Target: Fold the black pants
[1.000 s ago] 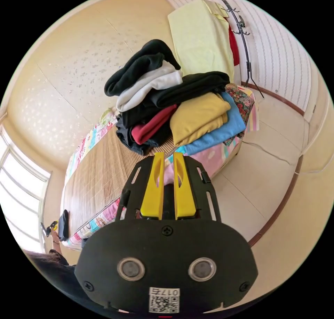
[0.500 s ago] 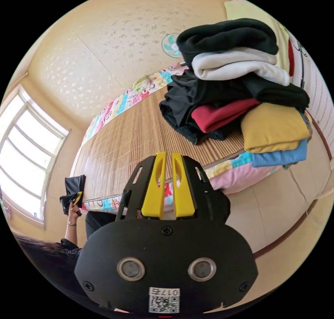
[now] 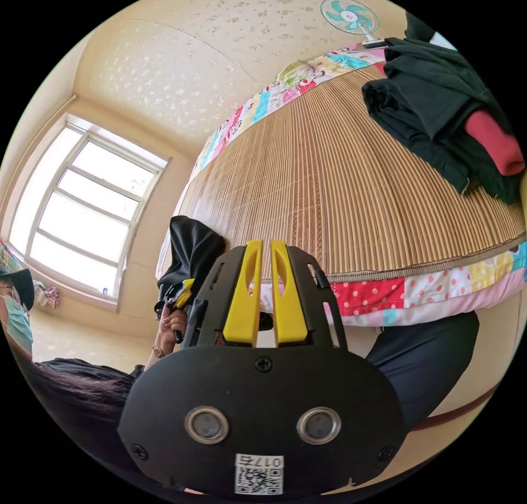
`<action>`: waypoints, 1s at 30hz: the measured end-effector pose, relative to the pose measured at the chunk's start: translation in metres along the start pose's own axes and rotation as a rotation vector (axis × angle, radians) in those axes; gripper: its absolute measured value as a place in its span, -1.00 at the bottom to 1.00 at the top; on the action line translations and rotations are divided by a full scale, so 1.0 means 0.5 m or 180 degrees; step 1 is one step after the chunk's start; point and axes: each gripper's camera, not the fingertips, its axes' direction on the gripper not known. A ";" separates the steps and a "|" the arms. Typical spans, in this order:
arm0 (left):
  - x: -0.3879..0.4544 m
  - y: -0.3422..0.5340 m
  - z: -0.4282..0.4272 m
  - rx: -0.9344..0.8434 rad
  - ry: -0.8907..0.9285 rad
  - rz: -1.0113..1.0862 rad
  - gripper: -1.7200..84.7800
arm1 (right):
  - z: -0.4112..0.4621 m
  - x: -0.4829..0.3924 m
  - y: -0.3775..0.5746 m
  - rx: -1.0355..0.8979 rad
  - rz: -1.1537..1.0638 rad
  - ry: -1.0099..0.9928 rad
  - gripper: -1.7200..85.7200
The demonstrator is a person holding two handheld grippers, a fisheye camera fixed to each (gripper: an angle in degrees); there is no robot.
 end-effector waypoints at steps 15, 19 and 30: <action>0.198 0.097 0.079 -0.1542 -0.0581 0.1257 -0.86 | -0.056 0.112 0.058 -0.0095 0.0116 0.0022 -0.88; 0.231 0.065 -0.087 -0.0369 -0.0725 0.1107 -0.79 | -0.048 0.096 0.039 -0.0246 -0.0259 -0.0031 -0.83; 0.141 -0.114 -0.042 -0.0089 -0.1689 0.0223 -0.67 | 0.285 -0.241 -0.392 -0.1065 -0.1467 -0.0423 -0.66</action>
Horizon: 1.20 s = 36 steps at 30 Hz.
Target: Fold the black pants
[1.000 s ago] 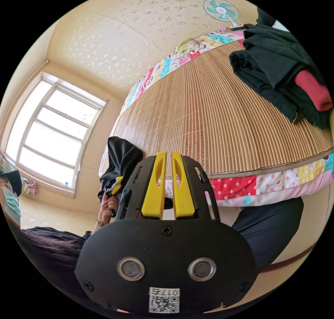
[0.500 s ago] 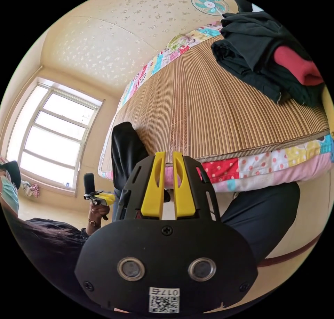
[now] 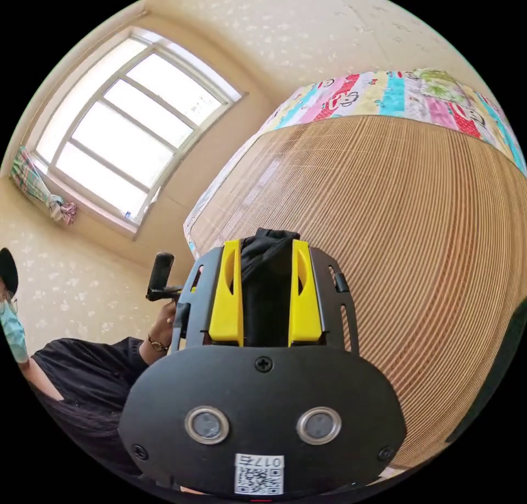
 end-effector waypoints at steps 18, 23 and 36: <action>-0.117 0.144 -0.091 0.0449 0.1264 -0.0474 -0.55 | 0.035 0.239 0.136 -0.0448 0.0865 -0.2917 -0.89; -0.063 0.240 -0.055 0.0741 0.2031 -0.0166 -0.49 | -0.026 0.173 0.301 -0.0417 0.0709 -0.3842 -0.90; 0.168 0.565 -0.270 0.1604 0.1402 0.1796 -0.86 | -0.481 0.136 0.548 0.1746 -0.0135 -0.4513 -0.90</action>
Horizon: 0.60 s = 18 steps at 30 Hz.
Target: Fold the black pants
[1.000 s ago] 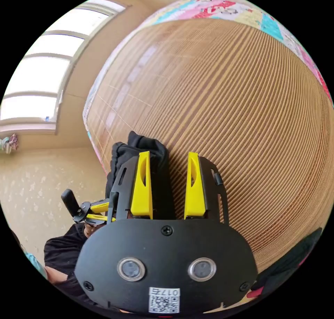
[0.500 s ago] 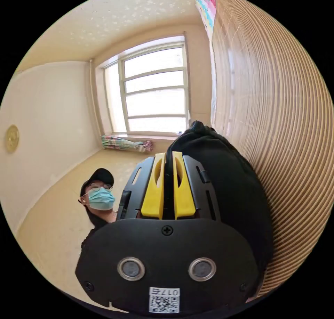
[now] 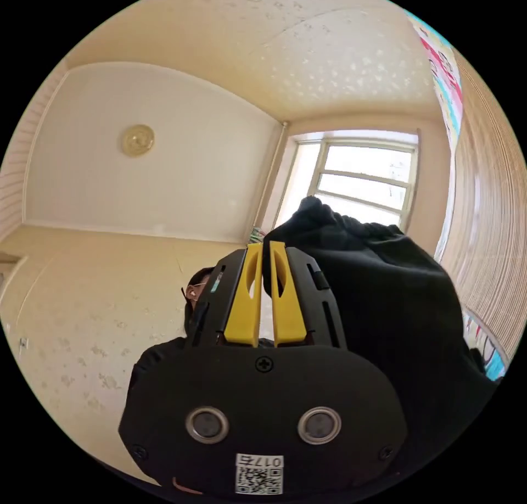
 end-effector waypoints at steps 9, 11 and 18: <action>0.310 -0.225 0.003 0.0440 -0.1263 0.1239 -0.87 | 0.227 -0.442 -0.108 0.0017 -0.1968 0.1332 -0.91; 0.307 -0.333 0.070 0.0342 -0.1207 0.1257 -0.87 | 0.294 -0.477 -0.154 0.0183 -0.2425 0.2032 -0.91; 0.003 -0.855 0.472 -0.0154 -0.2323 0.0371 -0.75 | 0.497 -0.256 -0.679 0.1143 -0.2425 0.5414 -0.88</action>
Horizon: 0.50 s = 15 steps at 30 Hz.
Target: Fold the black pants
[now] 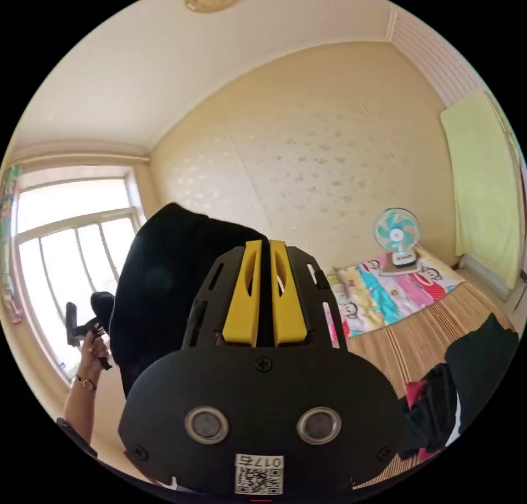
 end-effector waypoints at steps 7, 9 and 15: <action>-0.122 0.269 0.268 -0.0814 -0.0216 0.0492 -0.69 | 0.175 -0.011 0.313 -0.1182 -0.0959 0.0041 -0.84; -0.186 0.473 0.362 -0.1510 -0.0289 0.0645 -0.67 | 0.177 0.031 0.466 -0.1563 -0.1144 -0.0030 -0.83; -0.306 0.922 0.420 -0.2500 0.0021 0.0031 -0.62 | 0.075 0.242 0.848 -0.2227 -0.0766 0.0775 -0.75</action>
